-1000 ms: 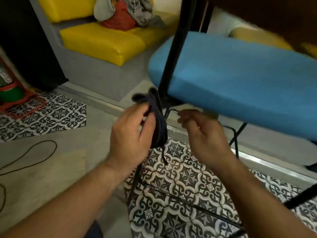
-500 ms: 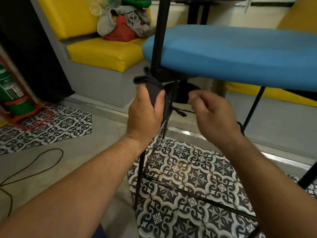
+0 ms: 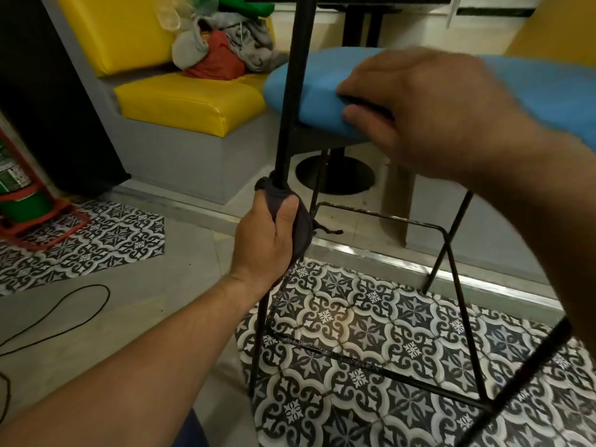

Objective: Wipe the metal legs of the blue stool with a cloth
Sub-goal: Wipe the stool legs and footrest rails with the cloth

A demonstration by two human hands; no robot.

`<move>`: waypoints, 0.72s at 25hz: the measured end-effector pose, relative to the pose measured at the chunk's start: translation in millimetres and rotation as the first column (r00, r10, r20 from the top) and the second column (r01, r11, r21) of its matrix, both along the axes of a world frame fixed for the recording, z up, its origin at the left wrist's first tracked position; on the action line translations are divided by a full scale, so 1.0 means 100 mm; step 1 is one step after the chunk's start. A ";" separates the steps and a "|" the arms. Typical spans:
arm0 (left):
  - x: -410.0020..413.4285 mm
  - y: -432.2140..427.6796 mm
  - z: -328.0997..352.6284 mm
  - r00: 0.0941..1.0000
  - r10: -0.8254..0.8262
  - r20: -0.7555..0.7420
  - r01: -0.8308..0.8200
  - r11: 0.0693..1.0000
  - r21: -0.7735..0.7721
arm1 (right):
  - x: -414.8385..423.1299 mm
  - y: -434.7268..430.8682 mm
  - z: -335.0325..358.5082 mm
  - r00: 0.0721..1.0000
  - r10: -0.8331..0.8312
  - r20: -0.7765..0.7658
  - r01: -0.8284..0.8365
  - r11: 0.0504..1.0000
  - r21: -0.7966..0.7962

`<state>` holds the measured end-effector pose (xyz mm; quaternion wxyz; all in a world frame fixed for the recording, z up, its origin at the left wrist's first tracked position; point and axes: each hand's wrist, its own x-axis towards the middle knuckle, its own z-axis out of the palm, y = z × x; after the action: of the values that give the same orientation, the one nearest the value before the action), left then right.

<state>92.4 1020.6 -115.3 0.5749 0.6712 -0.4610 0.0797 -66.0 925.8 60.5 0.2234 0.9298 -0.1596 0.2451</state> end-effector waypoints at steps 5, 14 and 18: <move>-0.08 -0.22 0.49 0.997 0.062 0.035 -0.052 0.970 -0.237 | -0.01 -0.03 -0.11 0.998 0.038 0.042 -0.037 0.999 -0.038; -0.08 -0.25 0.63 0.997 0.070 0.040 -0.059 0.968 -0.243 | -0.02 -0.07 -0.11 0.993 0.087 0.076 -0.086 0.996 -0.011; -0.07 -0.26 0.35 0.992 0.114 0.059 -0.098 0.969 -0.228 | 0.02 -0.09 -0.15 0.993 0.077 0.085 -0.075 0.997 -0.025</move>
<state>85.0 994.9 -80.4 0.6251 0.6224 -0.4328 0.1857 -64.4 917.2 45.3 0.2170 0.9212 -0.1309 0.2951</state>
